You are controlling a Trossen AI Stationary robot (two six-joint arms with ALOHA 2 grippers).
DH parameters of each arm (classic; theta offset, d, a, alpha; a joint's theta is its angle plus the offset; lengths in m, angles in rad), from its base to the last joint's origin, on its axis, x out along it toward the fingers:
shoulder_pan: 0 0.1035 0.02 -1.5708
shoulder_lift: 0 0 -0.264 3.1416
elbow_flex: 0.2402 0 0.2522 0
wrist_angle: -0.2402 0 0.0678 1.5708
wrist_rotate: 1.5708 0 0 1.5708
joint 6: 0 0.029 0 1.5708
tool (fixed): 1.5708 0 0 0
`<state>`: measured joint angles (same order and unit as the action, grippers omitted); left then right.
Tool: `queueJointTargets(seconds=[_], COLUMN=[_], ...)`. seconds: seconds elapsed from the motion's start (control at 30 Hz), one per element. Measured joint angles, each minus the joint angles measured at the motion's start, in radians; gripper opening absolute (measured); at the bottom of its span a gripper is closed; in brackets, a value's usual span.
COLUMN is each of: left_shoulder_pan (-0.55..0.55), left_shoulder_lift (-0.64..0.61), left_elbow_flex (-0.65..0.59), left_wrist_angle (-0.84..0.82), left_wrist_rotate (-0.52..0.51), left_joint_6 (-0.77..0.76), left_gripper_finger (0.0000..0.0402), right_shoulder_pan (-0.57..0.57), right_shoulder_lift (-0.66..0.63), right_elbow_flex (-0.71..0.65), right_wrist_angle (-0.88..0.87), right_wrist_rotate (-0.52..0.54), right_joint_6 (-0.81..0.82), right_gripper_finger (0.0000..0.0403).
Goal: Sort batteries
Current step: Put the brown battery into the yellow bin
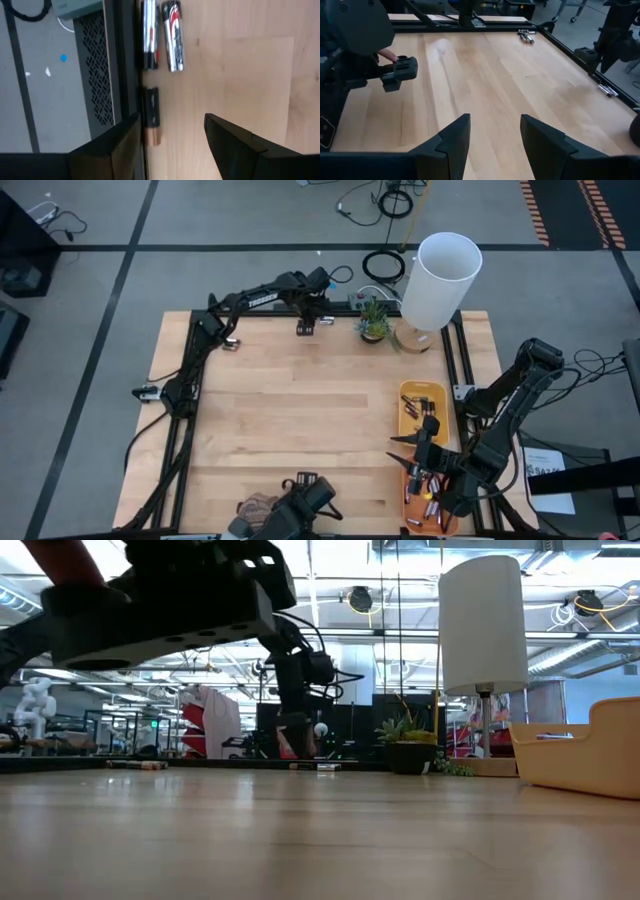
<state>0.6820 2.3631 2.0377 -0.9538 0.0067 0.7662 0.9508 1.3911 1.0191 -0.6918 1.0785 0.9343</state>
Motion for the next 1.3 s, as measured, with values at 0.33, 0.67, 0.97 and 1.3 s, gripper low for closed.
queueJointTargets(seconds=[0.33, 0.67, 0.97, 1.3], left_shoulder_pan=[-0.001, 0.016, 0.005, -0.032], left_shoulder_lift=[0.002, 0.003, -0.002, -0.018], left_elbow_flex=[-0.043, -0.097, -0.097, -0.097], left_wrist_angle=[0.050, 0.111, 0.071, 0.073], left_wrist_rotate=[0.051, 0.059, 0.043, -0.023], left_joint_6=[0.000, 0.002, 0.003, 0.041], left_gripper_finger=[0.0230, 0.0230, 0.0230, 0.0230], right_shoulder_pan=[-0.001, -0.010, -0.046, -0.062], right_shoulder_lift=[0.000, 0.000, 0.000, 0.000], right_elbow_flex=[0.000, 0.000, 0.000, 0.000], right_wrist_angle=[-0.048, -0.104, -0.115, -0.128], right_wrist_rotate=[0.043, 0.100, 0.105, 0.100], right_joint_6=[-0.003, -0.003, -0.007, -0.006], right_gripper_finger=[0.0167, 0.0167, 0.0167, 0.0167])
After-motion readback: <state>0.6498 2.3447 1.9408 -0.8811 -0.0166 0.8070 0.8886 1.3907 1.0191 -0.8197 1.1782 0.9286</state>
